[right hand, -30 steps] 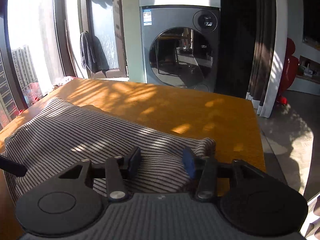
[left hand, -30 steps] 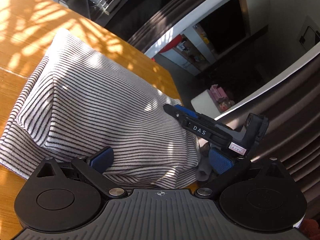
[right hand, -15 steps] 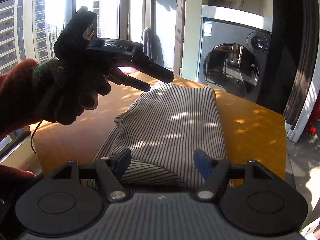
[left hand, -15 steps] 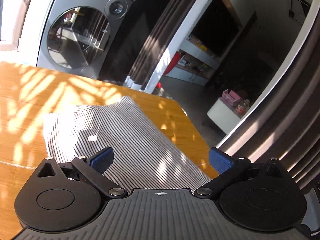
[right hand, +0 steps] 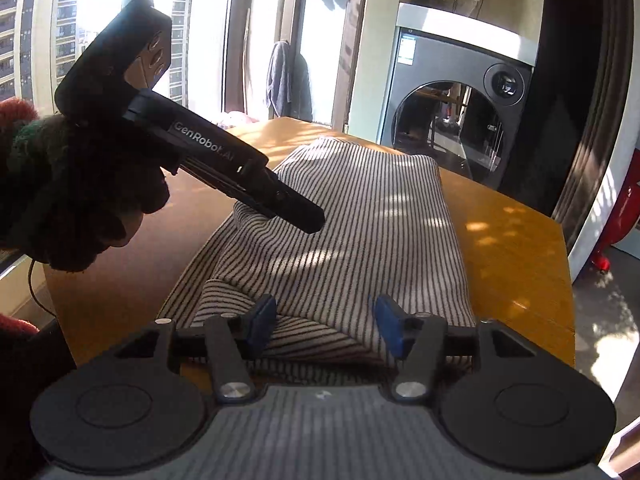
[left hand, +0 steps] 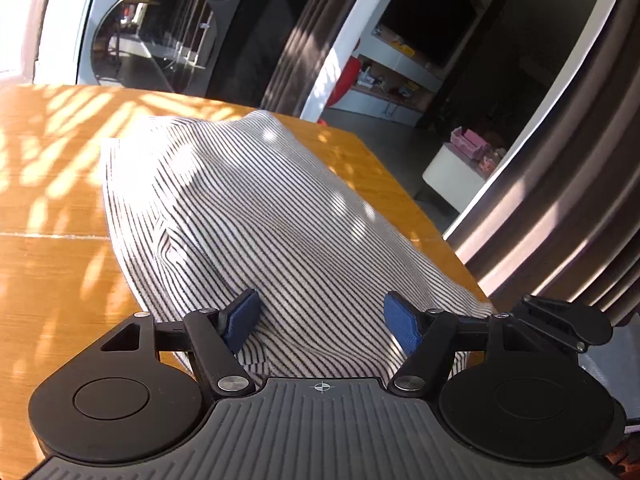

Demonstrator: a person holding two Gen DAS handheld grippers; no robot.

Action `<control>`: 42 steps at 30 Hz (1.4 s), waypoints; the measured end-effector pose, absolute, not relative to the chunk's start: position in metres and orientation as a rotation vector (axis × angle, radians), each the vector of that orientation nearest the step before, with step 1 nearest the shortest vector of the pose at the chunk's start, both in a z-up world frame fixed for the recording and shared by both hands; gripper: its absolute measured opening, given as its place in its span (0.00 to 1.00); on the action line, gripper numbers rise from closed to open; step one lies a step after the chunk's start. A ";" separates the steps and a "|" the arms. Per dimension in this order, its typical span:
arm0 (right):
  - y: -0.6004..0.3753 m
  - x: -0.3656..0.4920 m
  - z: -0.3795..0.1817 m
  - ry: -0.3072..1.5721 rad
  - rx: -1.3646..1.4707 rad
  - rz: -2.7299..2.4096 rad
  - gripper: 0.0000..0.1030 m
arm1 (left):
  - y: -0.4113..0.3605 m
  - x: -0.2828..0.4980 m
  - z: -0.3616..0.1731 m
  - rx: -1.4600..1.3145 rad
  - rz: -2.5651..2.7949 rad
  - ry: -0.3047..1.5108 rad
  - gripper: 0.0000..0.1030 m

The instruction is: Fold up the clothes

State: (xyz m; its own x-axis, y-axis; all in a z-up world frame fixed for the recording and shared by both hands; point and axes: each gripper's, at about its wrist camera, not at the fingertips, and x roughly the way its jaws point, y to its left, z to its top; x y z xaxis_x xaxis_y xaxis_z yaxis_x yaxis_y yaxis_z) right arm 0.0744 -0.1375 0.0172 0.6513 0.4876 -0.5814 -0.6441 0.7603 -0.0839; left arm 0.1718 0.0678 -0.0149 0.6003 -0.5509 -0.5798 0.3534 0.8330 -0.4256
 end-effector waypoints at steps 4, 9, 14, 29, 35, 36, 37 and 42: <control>-0.134 0.061 0.025 0.583 -0.251 0.736 0.61 | 0.056 0.184 -0.013 -0.222 -0.541 0.756 0.84; -0.144 0.055 0.055 0.499 -0.207 0.761 0.58 | 0.067 0.157 0.007 -0.160 -0.506 0.689 0.87; -0.137 0.073 0.030 0.584 -0.286 0.703 0.56 | 0.070 0.120 0.013 -0.035 -0.458 0.660 0.86; -0.082 0.021 0.021 0.477 -0.712 0.945 0.75 | 0.112 0.069 0.021 0.135 -0.312 0.587 0.97; -0.068 0.039 0.014 0.469 -0.733 0.873 0.66 | 0.113 0.053 0.028 0.188 -0.403 0.572 1.00; -0.068 0.047 0.015 0.488 -0.703 0.863 0.62 | 0.111 0.052 0.028 0.198 -0.419 0.575 1.00; -0.075 0.064 0.021 0.560 -0.571 0.868 0.61 | 0.107 0.052 0.026 0.207 -0.436 0.581 1.00; -0.117 0.119 0.032 0.788 -0.074 0.875 0.47 | 0.084 0.052 0.010 0.310 -0.525 0.612 1.00</control>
